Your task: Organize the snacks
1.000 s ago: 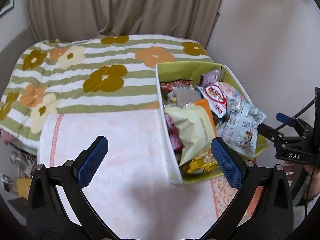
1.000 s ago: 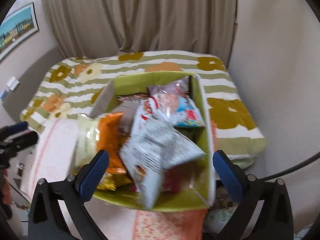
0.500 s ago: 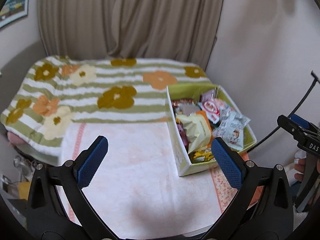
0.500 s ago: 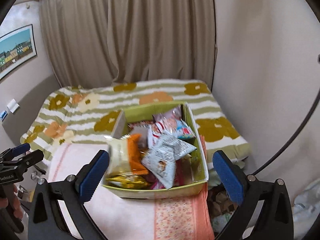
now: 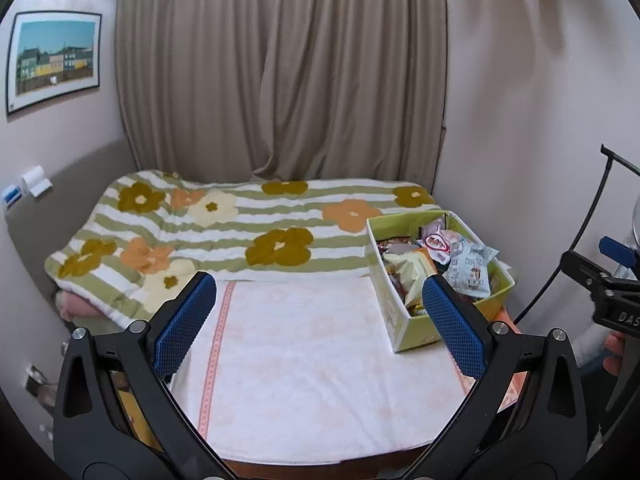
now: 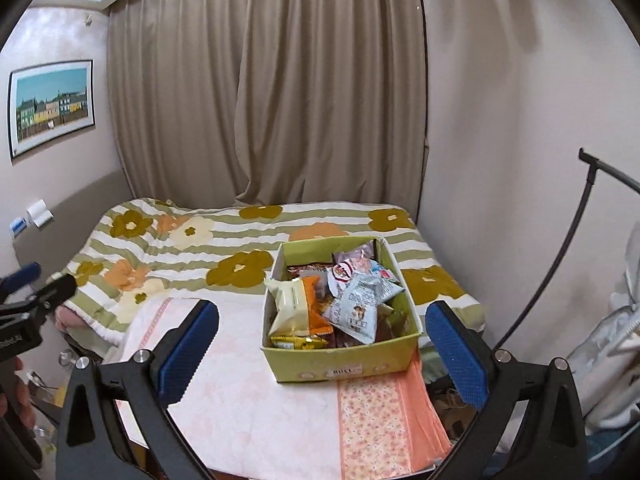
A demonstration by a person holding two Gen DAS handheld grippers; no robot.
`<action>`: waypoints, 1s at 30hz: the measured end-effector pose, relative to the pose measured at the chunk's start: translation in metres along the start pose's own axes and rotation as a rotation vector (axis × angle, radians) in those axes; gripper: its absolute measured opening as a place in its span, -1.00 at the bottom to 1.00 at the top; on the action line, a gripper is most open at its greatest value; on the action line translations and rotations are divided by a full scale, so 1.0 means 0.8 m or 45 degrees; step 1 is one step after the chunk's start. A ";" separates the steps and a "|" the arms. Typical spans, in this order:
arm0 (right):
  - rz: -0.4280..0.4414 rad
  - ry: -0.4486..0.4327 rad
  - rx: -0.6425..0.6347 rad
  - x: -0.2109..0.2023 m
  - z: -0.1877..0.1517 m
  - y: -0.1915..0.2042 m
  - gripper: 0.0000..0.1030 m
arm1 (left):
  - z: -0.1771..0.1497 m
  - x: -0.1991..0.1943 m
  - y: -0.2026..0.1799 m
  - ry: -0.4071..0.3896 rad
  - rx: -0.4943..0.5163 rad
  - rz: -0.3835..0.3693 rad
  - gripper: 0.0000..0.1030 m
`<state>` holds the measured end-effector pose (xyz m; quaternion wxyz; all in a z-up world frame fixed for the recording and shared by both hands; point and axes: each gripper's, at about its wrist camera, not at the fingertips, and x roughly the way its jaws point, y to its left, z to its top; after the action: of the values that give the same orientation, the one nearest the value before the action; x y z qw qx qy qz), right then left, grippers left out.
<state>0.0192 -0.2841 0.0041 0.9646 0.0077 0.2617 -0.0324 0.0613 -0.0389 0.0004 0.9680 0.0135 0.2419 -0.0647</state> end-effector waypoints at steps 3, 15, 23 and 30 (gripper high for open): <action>0.025 -0.001 0.018 0.001 -0.005 0.003 0.99 | -0.007 -0.010 0.001 -0.009 -0.009 -0.008 0.99; -0.012 -0.013 0.006 -0.004 -0.011 0.004 0.99 | -0.010 -0.008 -0.007 -0.017 -0.037 -0.039 0.99; -0.015 -0.007 0.001 0.002 -0.013 0.001 0.99 | -0.007 0.000 -0.014 -0.019 -0.026 -0.044 0.99; -0.010 -0.008 0.012 0.007 -0.011 0.001 0.99 | -0.006 0.004 -0.016 -0.016 -0.023 -0.030 0.99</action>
<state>0.0196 -0.2833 -0.0064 0.9652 0.0110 0.2587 -0.0374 0.0602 -0.0517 -0.0051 0.9688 0.0016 0.2367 -0.0739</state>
